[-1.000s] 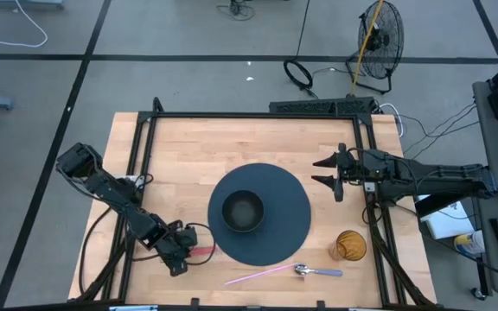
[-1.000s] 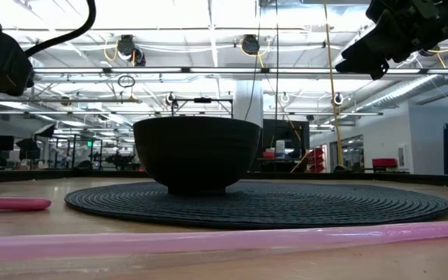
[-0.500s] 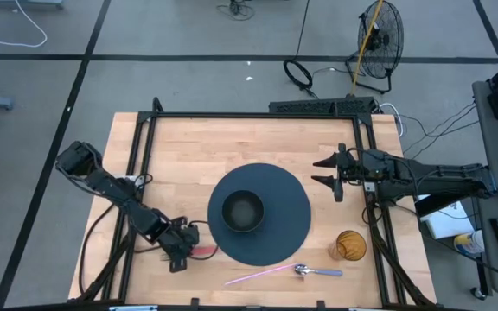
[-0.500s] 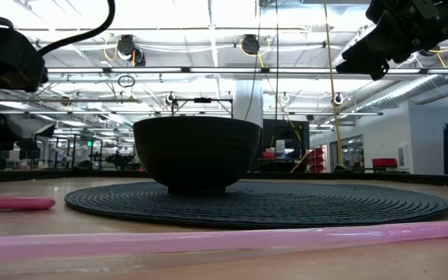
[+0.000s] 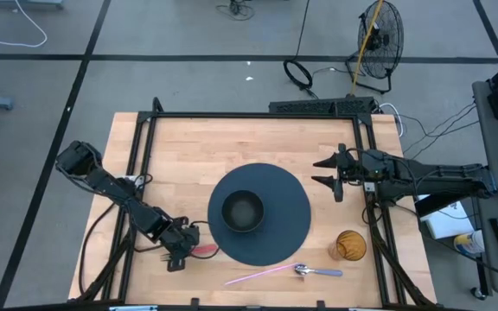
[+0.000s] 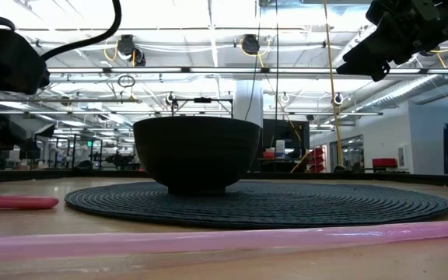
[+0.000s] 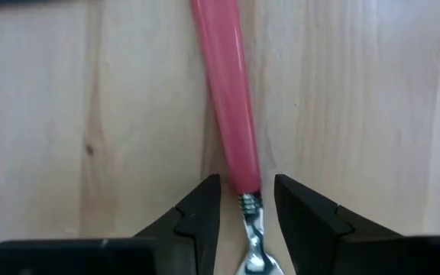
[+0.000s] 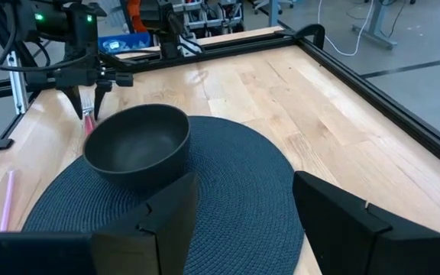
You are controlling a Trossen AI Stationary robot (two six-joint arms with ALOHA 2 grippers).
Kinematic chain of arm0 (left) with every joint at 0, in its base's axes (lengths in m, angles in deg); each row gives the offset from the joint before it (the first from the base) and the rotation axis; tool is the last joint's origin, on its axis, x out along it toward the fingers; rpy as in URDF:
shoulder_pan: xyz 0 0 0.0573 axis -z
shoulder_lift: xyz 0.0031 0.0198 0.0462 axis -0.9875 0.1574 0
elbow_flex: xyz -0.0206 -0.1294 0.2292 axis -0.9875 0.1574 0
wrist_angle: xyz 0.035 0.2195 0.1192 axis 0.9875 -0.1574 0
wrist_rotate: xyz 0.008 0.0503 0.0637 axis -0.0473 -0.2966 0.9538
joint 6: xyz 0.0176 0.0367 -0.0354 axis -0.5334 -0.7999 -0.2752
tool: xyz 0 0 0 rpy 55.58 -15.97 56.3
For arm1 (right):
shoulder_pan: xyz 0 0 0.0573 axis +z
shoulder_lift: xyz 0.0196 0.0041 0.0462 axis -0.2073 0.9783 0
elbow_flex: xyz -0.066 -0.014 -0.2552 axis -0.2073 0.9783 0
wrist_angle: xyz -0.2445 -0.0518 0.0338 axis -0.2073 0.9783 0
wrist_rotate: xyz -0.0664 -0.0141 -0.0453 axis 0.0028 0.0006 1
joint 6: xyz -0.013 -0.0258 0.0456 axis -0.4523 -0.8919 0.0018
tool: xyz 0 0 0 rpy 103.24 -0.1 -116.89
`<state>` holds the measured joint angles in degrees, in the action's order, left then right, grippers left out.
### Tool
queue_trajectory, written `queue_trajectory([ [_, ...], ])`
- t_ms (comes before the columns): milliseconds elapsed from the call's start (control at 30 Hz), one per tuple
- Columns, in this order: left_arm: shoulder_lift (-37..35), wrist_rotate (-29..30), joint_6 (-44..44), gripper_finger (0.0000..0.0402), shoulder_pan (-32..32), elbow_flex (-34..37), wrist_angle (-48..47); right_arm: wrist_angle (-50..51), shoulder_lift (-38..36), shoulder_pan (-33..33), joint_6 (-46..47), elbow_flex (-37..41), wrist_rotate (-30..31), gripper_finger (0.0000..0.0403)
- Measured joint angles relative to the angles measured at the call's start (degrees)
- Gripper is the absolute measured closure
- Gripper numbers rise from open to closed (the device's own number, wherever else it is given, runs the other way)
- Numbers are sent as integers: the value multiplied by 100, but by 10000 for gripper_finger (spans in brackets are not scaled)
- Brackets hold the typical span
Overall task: Pick & Place Utensil
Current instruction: Put the pink fork into the black bowl
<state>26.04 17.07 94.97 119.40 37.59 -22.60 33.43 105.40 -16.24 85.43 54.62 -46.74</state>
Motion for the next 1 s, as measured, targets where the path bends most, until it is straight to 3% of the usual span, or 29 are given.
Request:
queue_trajectory([
  [300,0,-351,112,268,4,0,-29,-33,0,0,14,0,2,193],
  [800,209,59,275,337,245,-6,-21,65,0,0,15,2,0,193],
  [1000,311,306,610,335,479,-218,-204,65,-2,0,-35,0,0,193],
])
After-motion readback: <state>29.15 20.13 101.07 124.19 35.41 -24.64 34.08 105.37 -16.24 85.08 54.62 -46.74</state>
